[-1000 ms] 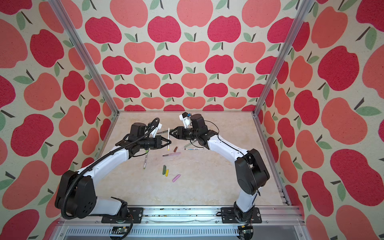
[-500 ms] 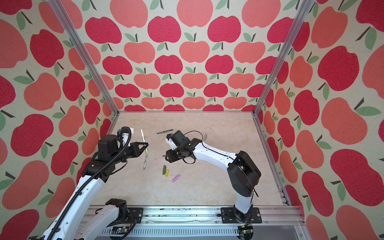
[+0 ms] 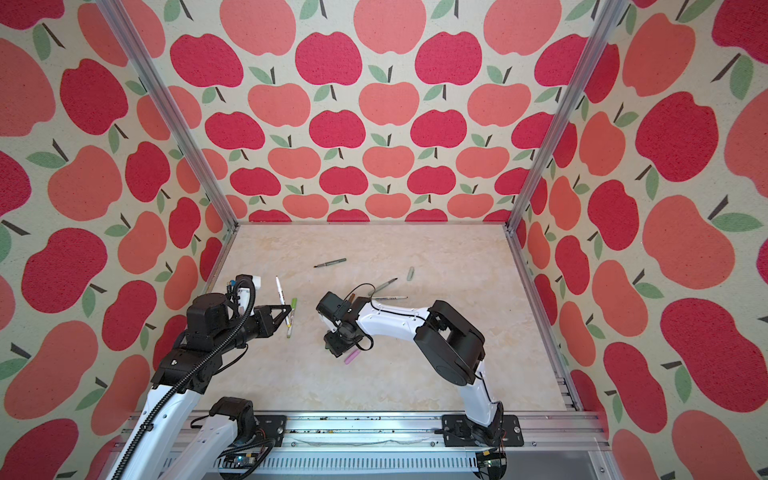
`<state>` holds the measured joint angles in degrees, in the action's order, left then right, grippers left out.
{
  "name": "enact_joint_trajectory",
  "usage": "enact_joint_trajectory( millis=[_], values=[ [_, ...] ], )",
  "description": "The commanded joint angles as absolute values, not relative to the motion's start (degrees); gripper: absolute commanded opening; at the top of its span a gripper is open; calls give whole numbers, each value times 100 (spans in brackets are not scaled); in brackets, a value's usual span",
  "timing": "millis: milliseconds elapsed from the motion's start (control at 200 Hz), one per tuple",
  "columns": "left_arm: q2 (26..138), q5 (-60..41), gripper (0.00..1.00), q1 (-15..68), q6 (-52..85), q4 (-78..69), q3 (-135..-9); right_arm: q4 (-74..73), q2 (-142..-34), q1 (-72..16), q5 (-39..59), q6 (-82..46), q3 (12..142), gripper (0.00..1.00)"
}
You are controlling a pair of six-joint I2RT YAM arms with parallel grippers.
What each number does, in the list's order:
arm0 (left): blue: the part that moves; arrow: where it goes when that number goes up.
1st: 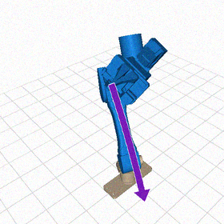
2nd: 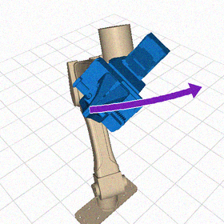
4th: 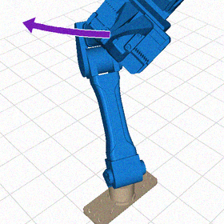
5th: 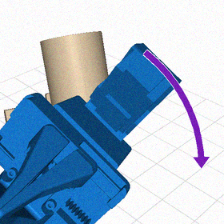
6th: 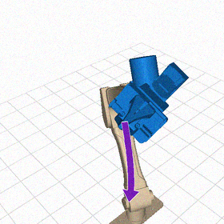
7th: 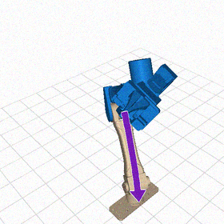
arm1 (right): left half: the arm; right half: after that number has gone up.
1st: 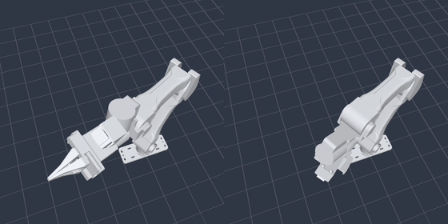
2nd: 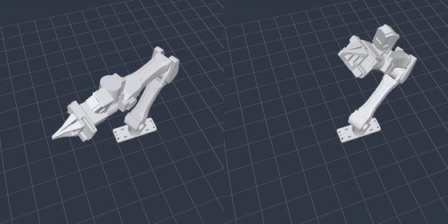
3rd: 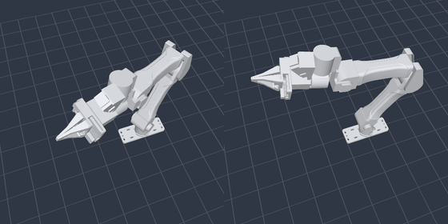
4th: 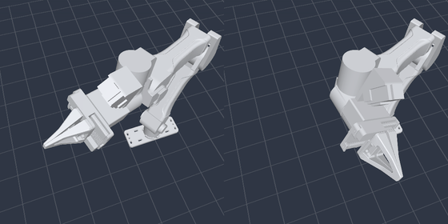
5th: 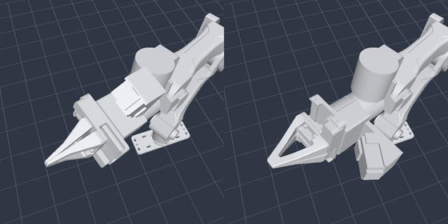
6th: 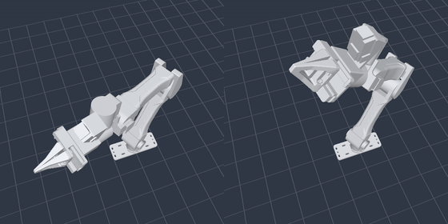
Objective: Insert the pens into the pen caps
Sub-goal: 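Hold the pen upright with the left gripper while the right reaches for the yellow cap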
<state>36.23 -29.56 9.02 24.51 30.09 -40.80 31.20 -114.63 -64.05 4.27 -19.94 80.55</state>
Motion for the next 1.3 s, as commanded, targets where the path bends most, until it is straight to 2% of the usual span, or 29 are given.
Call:
enact_joint_trajectory(
  millis=[0, 360, 931, 1111, 1296],
  values=[
    [3556, -3006, 3, 879, 2376, 3235, -4061, 3204, -11613, -6419, 193, -2054, 8273, 50],
    [3727, -3075, 3, 871, 2435, 3055, -4038, 3503, -12058, -6421, -182, -1895, 8803, 44],
    [4024, -3188, 4, 877, 2358, 2897, -4113, 3489, -12041, -6401, -381, -1907, 8677, 18],
    [4144, -3269, 4, 874, 2361, 2818, -4113, 3371, -11921, -6394, -412, -1947, 8496, 21],
    [4249, -3322, 4, 873, 2350, 2780, -4164, 3248, -11723, -6390, -503, -1952, 8277, 30]
  ],
)
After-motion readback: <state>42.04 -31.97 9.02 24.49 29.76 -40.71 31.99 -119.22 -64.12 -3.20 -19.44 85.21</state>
